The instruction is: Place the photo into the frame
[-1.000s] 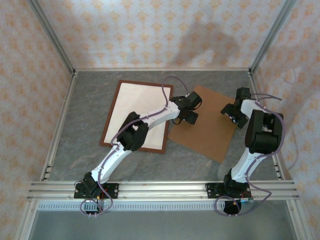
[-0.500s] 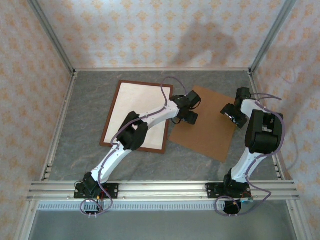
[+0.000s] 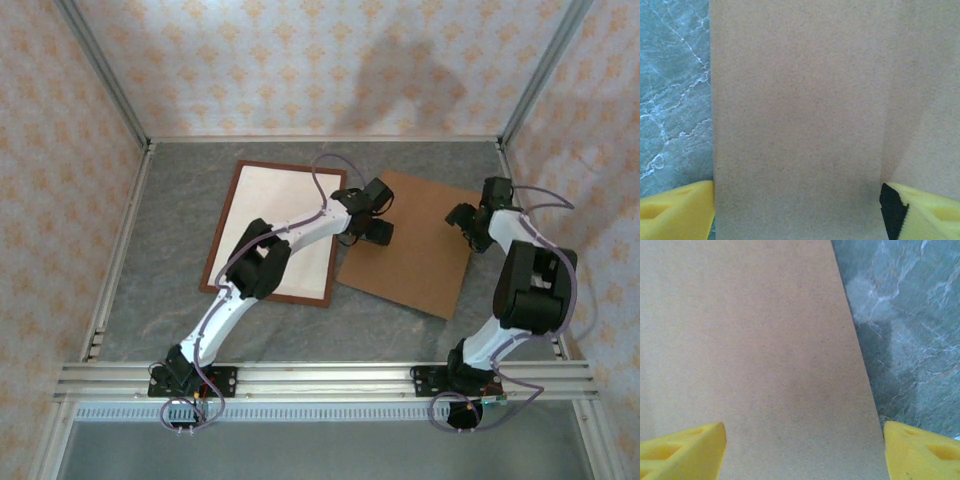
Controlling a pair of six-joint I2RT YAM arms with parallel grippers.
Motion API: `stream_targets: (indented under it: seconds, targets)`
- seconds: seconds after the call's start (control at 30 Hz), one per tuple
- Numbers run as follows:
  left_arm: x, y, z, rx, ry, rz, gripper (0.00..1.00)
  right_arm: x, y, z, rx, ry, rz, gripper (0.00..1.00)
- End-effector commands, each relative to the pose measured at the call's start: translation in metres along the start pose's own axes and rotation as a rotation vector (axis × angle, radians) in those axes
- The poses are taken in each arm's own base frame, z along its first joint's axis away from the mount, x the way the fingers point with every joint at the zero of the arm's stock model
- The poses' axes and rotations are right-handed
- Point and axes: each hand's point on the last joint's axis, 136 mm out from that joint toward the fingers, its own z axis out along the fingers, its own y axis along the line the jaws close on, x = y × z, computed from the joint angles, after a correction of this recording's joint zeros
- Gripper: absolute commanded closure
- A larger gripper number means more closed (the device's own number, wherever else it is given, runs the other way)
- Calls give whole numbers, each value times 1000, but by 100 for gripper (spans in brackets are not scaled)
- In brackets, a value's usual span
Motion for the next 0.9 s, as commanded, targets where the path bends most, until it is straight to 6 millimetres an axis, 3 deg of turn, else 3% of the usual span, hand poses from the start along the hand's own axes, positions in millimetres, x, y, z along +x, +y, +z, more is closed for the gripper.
stream_targets:
  seconds: [0.0, 0.4, 0.63, 0.87]
  targets:
    - [34, -20, 5, 101, 114, -45, 17, 13, 52, -27, -257, 14, -42, 22]
    - [34, -39, -18, 273, 98, -138, 18, 12, 102, -116, -599, -149, -64, 27]
    - [33, -54, -34, 368, 94, -172, 18, 7, 128, -167, -649, -257, -74, 31]
    - [32, -59, -44, 414, 82, -189, 18, 10, 146, -190, -653, -279, -65, 33]
